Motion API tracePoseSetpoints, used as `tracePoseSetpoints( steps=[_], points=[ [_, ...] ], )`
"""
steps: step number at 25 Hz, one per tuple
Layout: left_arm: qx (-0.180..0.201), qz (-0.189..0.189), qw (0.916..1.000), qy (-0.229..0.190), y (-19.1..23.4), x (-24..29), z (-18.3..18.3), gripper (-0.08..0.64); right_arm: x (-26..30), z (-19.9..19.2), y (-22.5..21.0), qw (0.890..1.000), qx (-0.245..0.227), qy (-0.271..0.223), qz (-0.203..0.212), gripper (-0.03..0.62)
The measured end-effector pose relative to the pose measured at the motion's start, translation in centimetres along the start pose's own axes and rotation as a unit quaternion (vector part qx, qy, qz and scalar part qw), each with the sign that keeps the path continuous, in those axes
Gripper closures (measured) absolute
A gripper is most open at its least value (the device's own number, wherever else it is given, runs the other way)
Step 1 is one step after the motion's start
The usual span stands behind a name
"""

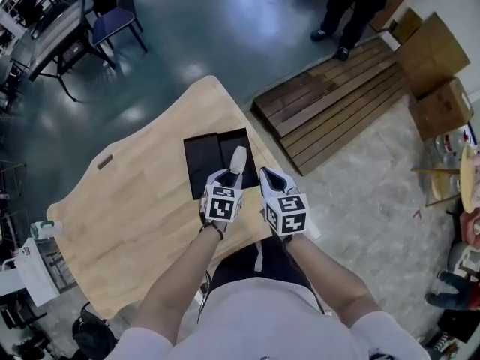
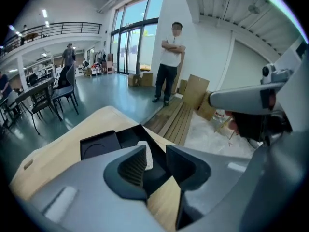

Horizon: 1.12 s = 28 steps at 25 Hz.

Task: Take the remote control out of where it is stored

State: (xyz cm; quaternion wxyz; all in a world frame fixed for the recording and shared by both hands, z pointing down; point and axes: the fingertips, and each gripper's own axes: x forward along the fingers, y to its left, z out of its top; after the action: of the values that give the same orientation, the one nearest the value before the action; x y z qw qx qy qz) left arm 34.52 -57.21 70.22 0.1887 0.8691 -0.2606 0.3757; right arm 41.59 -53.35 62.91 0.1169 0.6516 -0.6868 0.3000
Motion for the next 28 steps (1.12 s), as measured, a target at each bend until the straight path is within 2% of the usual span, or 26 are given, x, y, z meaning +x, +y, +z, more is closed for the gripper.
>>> tracePoseSetpoints(
  steps=[3, 6, 12, 17, 22, 28],
  points=[
    [0.005, 0.001, 0.9973, 0.073, 1.0, 5.1, -1.8, 0.378, 1.8, -1.0, -2.3, 1.000, 0.014, 0.009, -0.005, 0.566],
    [0.011, 0.009, 0.9902, 0.139, 2.1, 9.3, -3.7, 0.345, 2.9, -2.1, -4.2, 0.999, 0.030, 0.017, -0.011, 0.566],
    [0.046, 0.014, 0.9743, 0.220, 2.6, 14.5, -5.5, 0.294, 3.6, -4.1, -7.9, 0.998, 0.060, 0.030, -0.021, 0.566],
    [0.059, 0.014, 0.9644, 0.258, 2.7, 17.1, -6.1, 0.278, 4.0, -4.1, -10.1, 0.997, 0.069, 0.031, -0.026, 0.566],
    [0.068, 0.054, 0.9566, 0.278, 3.8, 18.0, -6.1, 0.275, 4.1, -3.7, -11.3, 0.997, 0.070, 0.027, -0.027, 0.566],
    [0.112, 0.105, 0.9479, 0.279, 4.1, 18.3, -7.0, 0.275, 3.7, -4.1, -10.9, 0.997, 0.068, 0.031, -0.020, 0.566]
  ],
)
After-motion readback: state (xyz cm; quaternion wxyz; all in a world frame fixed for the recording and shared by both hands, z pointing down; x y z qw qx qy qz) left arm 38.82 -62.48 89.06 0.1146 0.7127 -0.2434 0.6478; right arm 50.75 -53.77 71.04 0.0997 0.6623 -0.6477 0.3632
